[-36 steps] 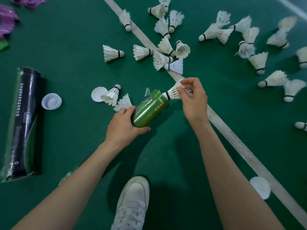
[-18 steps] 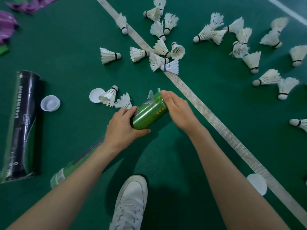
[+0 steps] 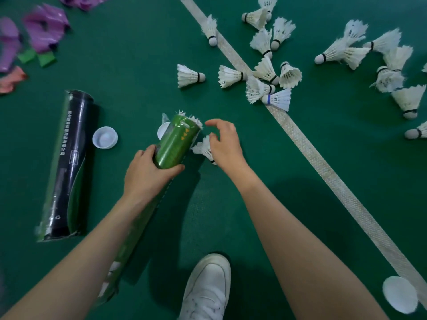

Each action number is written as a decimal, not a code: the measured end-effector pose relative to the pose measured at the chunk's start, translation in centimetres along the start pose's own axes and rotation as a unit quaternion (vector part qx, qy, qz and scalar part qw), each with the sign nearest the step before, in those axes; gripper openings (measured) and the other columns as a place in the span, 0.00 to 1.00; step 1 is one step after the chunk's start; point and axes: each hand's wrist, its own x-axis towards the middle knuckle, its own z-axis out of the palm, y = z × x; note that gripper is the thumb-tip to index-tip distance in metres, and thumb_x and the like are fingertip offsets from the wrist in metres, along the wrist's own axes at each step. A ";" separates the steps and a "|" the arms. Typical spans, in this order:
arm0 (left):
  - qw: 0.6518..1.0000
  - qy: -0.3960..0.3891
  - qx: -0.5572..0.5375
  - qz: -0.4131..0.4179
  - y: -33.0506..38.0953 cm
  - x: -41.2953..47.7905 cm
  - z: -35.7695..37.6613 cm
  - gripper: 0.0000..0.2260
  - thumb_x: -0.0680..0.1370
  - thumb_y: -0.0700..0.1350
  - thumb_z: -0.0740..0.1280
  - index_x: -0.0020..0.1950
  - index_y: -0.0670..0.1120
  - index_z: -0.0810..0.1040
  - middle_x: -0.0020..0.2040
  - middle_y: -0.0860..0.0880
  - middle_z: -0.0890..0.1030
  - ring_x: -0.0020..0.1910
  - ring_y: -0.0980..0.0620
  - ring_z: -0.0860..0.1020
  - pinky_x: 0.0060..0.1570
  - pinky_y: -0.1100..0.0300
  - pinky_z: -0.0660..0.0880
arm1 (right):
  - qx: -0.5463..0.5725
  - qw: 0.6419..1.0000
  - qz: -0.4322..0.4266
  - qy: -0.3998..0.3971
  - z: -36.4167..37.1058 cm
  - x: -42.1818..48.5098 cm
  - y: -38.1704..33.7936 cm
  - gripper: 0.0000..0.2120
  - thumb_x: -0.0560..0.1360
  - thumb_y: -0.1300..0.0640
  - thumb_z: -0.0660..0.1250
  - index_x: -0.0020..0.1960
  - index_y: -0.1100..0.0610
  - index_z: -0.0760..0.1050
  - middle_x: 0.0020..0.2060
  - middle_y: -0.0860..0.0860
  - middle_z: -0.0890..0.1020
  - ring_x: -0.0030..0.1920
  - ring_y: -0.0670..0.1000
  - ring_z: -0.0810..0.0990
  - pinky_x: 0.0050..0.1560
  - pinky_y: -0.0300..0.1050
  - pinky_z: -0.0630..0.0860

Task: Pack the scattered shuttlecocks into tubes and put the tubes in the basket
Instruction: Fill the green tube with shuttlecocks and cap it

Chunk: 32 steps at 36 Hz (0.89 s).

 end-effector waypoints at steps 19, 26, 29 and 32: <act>0.992 -0.087 -0.020 0.083 2.4 -2.0 2.8 0.36 0.66 0.61 0.75 0.69 0.50 0.69 0.52 0.52 0.72 0.52 0.52 0.71 0.50 0.57 0.70 | 0.004 0.969 0.142 0.202 -7.6 -1.9 6.1 0.14 0.73 0.57 0.70 0.53 0.57 0.67 0.53 0.53 0.74 0.49 0.52 0.73 0.51 0.42 0.70; 0.985 -0.105 -0.023 0.135 5.6 -3.5 4.3 0.38 0.66 0.61 0.75 0.71 0.51 0.67 0.55 0.53 0.71 0.53 0.53 0.70 0.52 0.57 0.70 | 0.233 0.936 0.088 0.249 -12.9 -3.5 3.9 0.12 0.75 0.62 0.69 0.55 0.55 0.69 0.46 0.47 0.76 0.46 0.47 0.79 0.50 0.43 0.79; 0.980 -0.113 -0.025 0.160 6.8 -4.3 4.8 0.37 0.65 0.61 0.76 0.70 0.51 0.68 0.55 0.52 0.72 0.54 0.52 0.71 0.53 0.55 0.71 | 0.205 0.955 0.057 0.208 -13.4 -4.6 3.1 0.09 0.78 0.62 0.64 0.55 0.52 0.71 0.50 0.48 0.78 0.51 0.49 0.79 0.53 0.43 0.79; 0.975 -0.115 -0.024 0.186 7.6 -5.1 5.3 0.36 0.65 0.60 0.76 0.68 0.51 0.69 0.54 0.52 0.72 0.55 0.52 0.72 0.55 0.53 0.72 | 0.116 0.982 0.040 0.145 -13.6 -5.8 2.7 0.07 0.80 0.60 0.60 0.51 0.51 0.74 0.47 0.45 0.79 0.47 0.45 0.78 0.51 0.40 0.76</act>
